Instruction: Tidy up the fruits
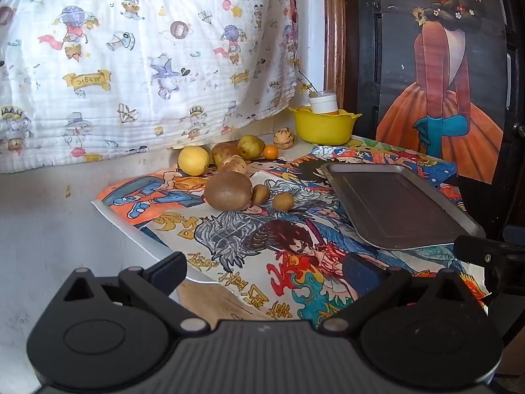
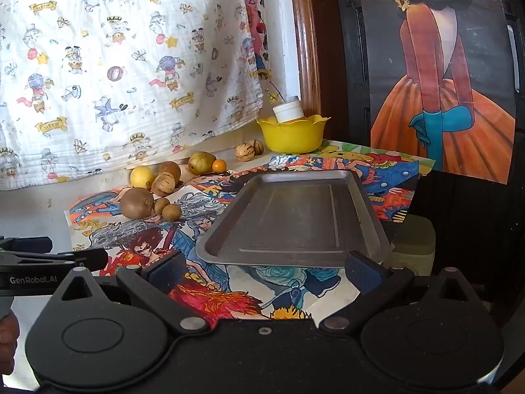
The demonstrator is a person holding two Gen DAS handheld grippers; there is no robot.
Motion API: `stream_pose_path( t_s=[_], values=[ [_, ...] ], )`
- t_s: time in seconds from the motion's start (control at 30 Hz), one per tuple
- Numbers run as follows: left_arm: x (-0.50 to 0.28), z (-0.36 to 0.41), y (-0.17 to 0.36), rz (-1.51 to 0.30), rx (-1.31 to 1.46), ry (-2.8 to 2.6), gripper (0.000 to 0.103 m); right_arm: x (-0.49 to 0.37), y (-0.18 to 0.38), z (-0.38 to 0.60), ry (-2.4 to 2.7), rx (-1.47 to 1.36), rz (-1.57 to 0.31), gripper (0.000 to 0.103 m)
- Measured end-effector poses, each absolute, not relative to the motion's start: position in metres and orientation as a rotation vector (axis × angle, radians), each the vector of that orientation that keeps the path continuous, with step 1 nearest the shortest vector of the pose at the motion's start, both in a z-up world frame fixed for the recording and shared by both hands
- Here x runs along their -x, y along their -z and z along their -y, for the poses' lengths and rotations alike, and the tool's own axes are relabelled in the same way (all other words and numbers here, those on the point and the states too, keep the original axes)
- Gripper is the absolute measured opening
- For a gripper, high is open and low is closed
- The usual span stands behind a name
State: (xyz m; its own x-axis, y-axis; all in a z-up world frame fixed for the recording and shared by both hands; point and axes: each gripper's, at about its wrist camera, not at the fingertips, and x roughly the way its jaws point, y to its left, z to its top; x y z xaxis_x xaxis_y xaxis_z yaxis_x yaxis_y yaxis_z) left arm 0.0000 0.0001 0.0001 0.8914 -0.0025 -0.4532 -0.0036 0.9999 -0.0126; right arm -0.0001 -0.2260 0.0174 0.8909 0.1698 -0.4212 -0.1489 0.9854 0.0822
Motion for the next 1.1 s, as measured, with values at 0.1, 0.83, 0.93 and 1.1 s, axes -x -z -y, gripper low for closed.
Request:
stream_pose_path(
  t_s=[0.1,0.83,0.93,1.1],
  values=[
    [0.0001,-0.0002,-0.0001,-0.470,0.012,-0.001,0.103,0.0000,-0.0174,0.2261,-0.165,-0.049,-0.442,0.103],
    [0.0004,-0.0001,-0.0001,-0.471,0.010,-0.002,0.103,0.0009,-0.0176,0.2273,-0.165,-0.053,-0.443,0.103],
    [0.0004,0.0000,-0.0001,-0.473,0.011,-0.001,0.103,0.0012,-0.0177,0.2273,-0.166,-0.053,-0.443,0.103],
    [-0.0007,0.0006,0.0036,-0.478,0.012,-0.001,0.103,0.0009,-0.0172,0.2266,-0.166,-0.053,-0.443,0.103]
  ],
)
